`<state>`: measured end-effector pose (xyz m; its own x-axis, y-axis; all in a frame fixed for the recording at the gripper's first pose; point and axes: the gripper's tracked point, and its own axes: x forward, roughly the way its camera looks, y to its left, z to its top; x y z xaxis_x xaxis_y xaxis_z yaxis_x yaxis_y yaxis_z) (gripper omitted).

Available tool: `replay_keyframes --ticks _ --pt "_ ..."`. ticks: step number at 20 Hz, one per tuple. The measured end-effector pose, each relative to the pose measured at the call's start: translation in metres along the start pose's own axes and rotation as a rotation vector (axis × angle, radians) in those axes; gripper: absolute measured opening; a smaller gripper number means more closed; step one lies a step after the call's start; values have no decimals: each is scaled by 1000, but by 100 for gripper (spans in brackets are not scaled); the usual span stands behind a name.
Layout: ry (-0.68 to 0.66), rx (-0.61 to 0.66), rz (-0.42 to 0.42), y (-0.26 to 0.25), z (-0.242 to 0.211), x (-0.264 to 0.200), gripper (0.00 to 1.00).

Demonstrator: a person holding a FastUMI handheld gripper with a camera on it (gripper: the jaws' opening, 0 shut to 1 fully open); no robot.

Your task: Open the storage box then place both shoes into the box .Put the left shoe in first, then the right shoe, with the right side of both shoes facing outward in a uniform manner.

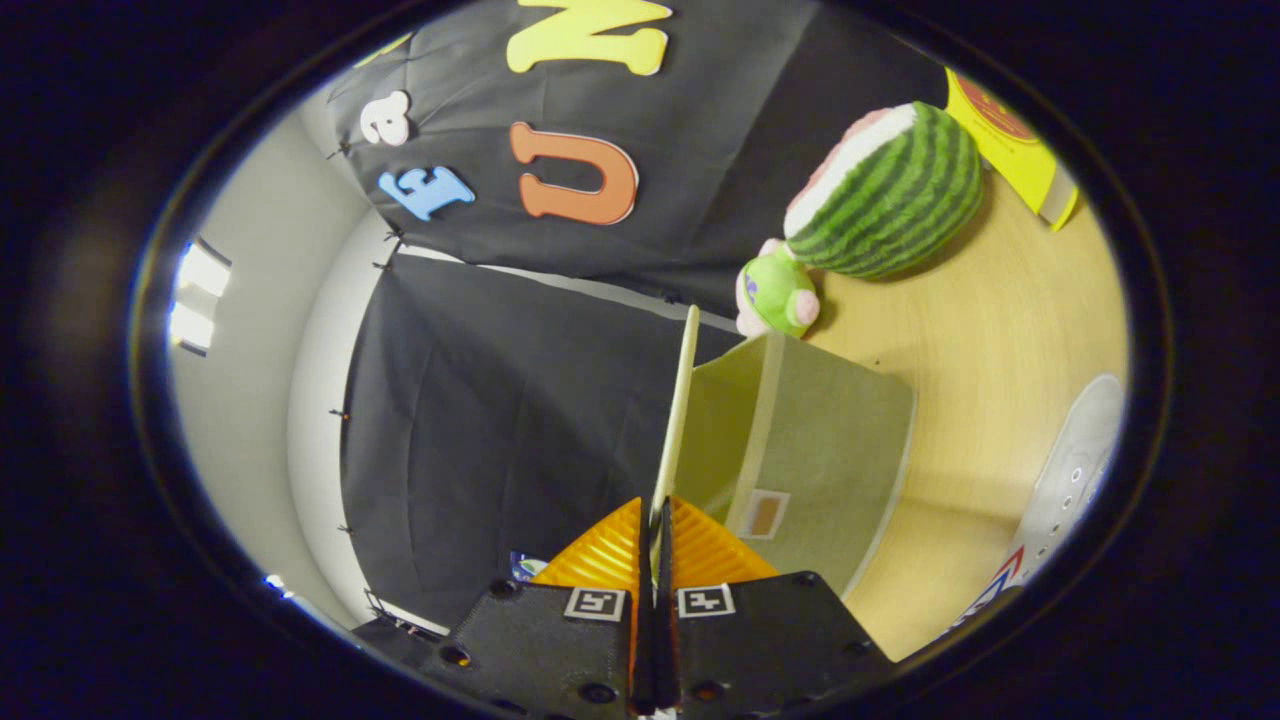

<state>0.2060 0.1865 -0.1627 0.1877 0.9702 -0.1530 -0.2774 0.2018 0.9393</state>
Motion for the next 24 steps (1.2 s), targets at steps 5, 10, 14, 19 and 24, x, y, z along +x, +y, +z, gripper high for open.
replay_keyframes --ticks 5,10,14,19,24 --pt "-21 -29 43 38 15 0 5" --pt "-19 -47 73 72 18 24 5" --pt "10 -52 45 86 10 60 5" --pt "85 -57 32 101 -15 119 6" --pt "115 -29 33 104 -32 162 5"
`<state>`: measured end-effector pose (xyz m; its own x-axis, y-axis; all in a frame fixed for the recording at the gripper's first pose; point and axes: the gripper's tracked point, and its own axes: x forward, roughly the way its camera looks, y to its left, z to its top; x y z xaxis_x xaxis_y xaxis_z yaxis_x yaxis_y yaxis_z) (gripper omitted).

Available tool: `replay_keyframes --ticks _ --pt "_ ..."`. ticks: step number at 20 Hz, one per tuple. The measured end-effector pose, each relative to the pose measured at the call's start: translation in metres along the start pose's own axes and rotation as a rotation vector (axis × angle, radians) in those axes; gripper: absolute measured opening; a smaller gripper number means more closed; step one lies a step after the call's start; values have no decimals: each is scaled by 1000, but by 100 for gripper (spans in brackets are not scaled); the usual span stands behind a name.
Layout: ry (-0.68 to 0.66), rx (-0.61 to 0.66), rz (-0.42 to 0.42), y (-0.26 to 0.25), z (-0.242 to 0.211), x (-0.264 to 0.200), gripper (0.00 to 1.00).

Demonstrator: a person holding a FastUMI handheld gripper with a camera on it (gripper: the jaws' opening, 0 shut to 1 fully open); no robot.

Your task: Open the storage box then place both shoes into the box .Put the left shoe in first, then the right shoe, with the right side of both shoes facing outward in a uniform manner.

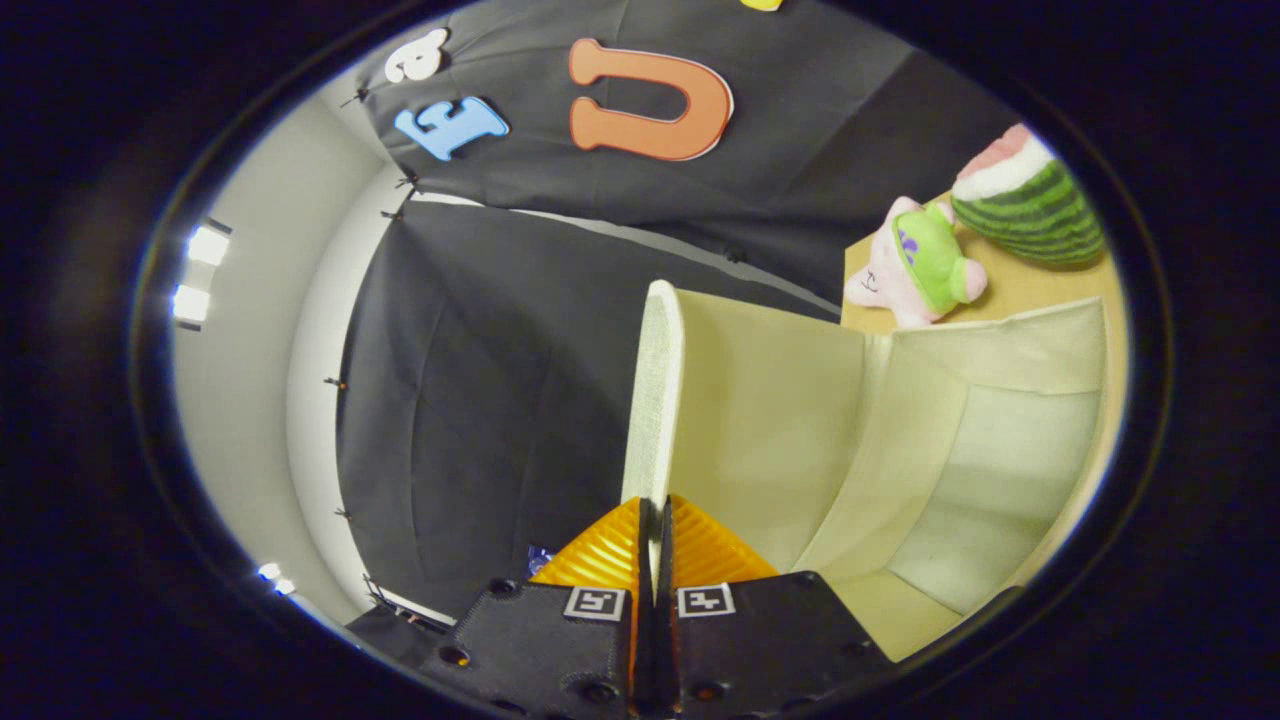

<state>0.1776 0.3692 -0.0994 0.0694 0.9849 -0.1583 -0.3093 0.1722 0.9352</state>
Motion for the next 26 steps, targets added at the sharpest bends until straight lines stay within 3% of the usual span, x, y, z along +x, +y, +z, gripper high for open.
replay_keyframes --ticks 3,5,7,12,18,26 --pt "-42 9 17 4 7 17 5" --pt "-57 -60 -2 3 6 19 6" --pt "-52 -157 -100 -11 -2 19 19" --pt "-33 -143 -172 -15 -12 4 99" --pt "-70 -151 -272 -33 -18 -52 100" --pt "-59 -211 -646 -120 -31 -182 100"
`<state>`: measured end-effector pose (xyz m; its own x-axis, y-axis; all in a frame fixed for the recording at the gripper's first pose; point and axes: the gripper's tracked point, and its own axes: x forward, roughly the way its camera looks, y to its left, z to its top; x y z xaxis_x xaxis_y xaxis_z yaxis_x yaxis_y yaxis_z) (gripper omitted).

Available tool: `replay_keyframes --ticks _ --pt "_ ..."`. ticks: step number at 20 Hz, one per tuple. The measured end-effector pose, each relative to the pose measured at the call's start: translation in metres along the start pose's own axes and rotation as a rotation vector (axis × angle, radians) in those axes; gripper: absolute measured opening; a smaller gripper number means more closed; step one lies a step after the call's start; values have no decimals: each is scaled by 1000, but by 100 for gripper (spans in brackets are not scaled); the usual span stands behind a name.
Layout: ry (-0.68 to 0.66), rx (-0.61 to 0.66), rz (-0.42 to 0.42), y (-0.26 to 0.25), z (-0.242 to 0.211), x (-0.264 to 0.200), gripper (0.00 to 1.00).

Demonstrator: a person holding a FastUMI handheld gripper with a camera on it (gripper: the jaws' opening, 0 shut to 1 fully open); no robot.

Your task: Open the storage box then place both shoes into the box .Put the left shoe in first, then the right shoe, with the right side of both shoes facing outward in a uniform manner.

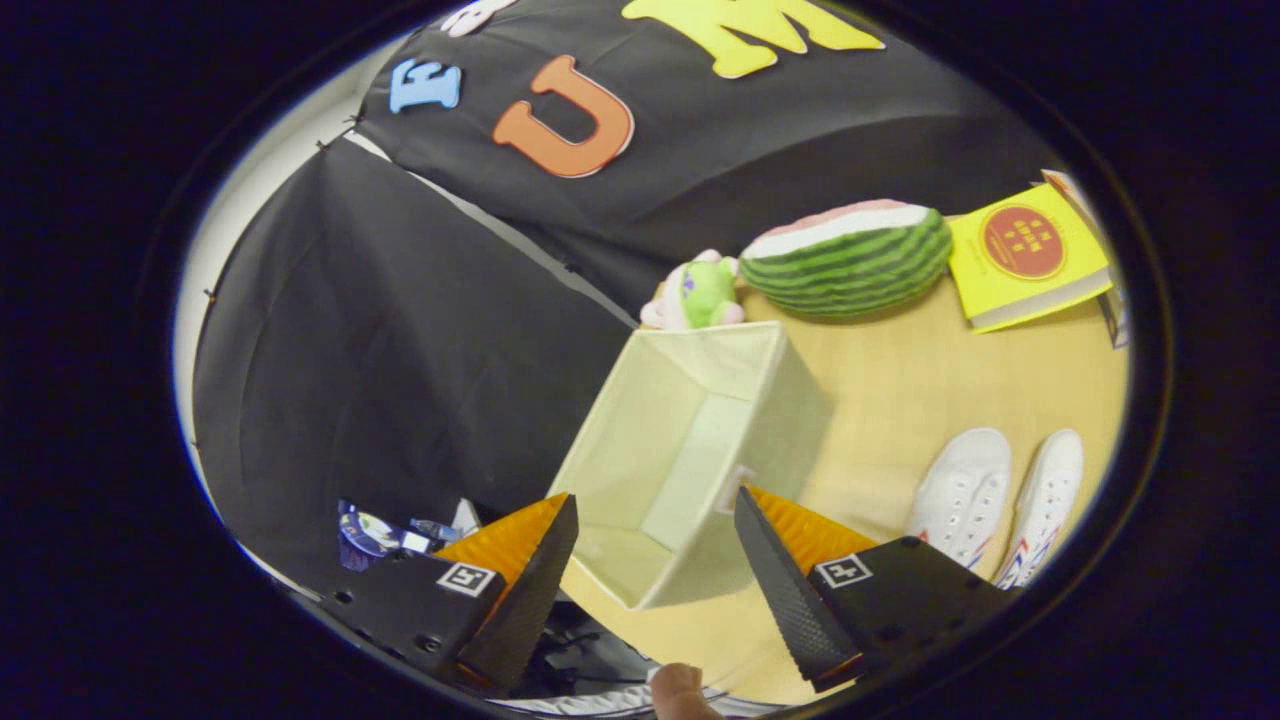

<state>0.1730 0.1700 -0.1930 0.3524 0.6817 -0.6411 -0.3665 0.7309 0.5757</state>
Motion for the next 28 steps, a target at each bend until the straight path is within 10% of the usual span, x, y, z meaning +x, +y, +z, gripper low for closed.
replay_keyframes --ticks 15,17,20,24,28 --pt "248 20 -445 -207 -92 -39 92" --pt "271 24 -451 -217 -102 -33 77" --pt "315 43 -437 -226 -119 -11 27" --pt "252 120 -391 -221 -114 -11 6" --pt "190 167 -215 -191 -107 -13 6"
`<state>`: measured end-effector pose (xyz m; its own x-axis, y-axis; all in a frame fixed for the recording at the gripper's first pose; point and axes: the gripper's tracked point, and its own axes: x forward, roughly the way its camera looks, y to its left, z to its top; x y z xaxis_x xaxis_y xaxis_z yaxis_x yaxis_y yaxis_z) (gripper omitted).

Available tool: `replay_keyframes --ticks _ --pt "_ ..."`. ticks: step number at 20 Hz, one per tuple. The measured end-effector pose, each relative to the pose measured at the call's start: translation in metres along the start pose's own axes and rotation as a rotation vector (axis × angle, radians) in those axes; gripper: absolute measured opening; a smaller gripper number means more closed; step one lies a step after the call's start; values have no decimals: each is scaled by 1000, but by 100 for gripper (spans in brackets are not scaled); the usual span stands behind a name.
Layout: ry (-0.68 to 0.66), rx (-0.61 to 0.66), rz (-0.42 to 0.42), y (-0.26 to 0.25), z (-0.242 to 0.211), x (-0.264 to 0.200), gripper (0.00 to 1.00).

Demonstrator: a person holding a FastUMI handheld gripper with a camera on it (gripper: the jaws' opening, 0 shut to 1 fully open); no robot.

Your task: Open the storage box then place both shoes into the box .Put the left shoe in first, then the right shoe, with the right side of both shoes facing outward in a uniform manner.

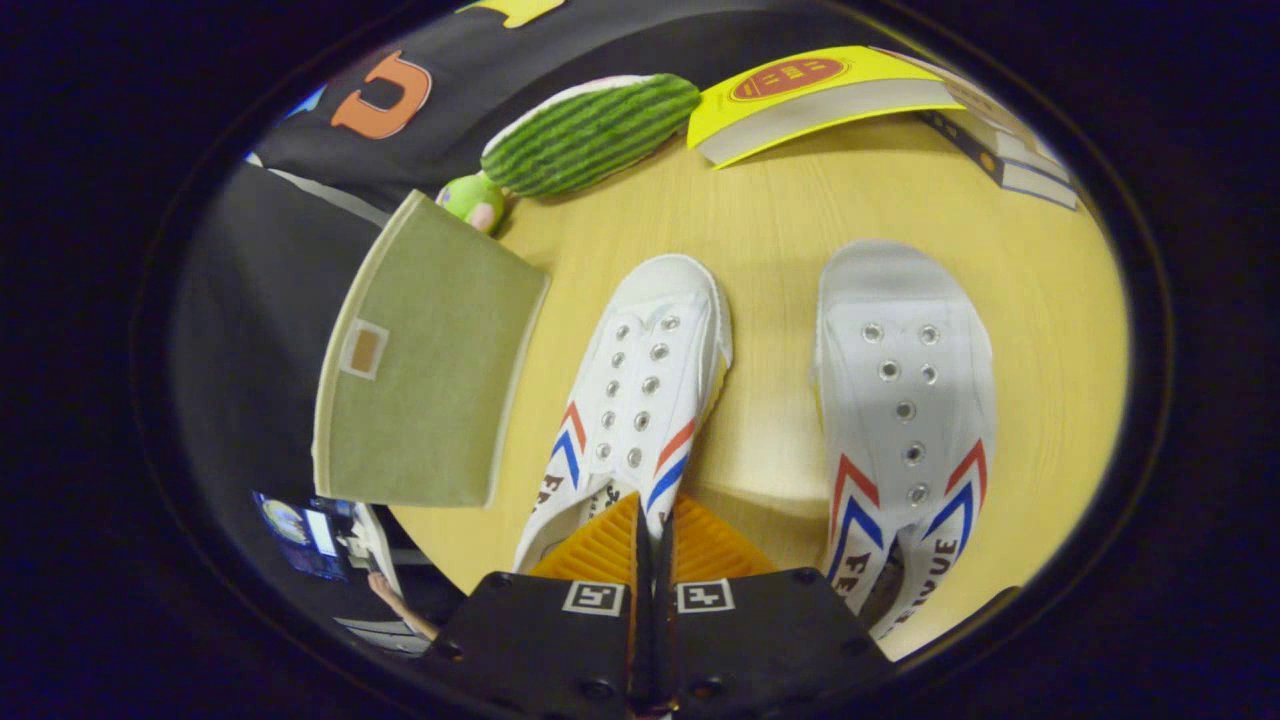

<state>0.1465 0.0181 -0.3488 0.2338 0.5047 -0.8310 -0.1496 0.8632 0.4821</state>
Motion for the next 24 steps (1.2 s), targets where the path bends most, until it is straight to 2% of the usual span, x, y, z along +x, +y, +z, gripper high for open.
replay_keyframes --ticks 3,10,13,16,19,24 --pt "-40 -8 77 25 5 -16 6" --pt "-116 -86 60 84 21 -61 6" --pt "-142 -116 91 122 28 -79 6" --pt "-161 -85 145 161 36 -87 6" --pt "-186 -55 169 195 51 -77 6" --pt "-219 -34 159 239 63 -28 6"
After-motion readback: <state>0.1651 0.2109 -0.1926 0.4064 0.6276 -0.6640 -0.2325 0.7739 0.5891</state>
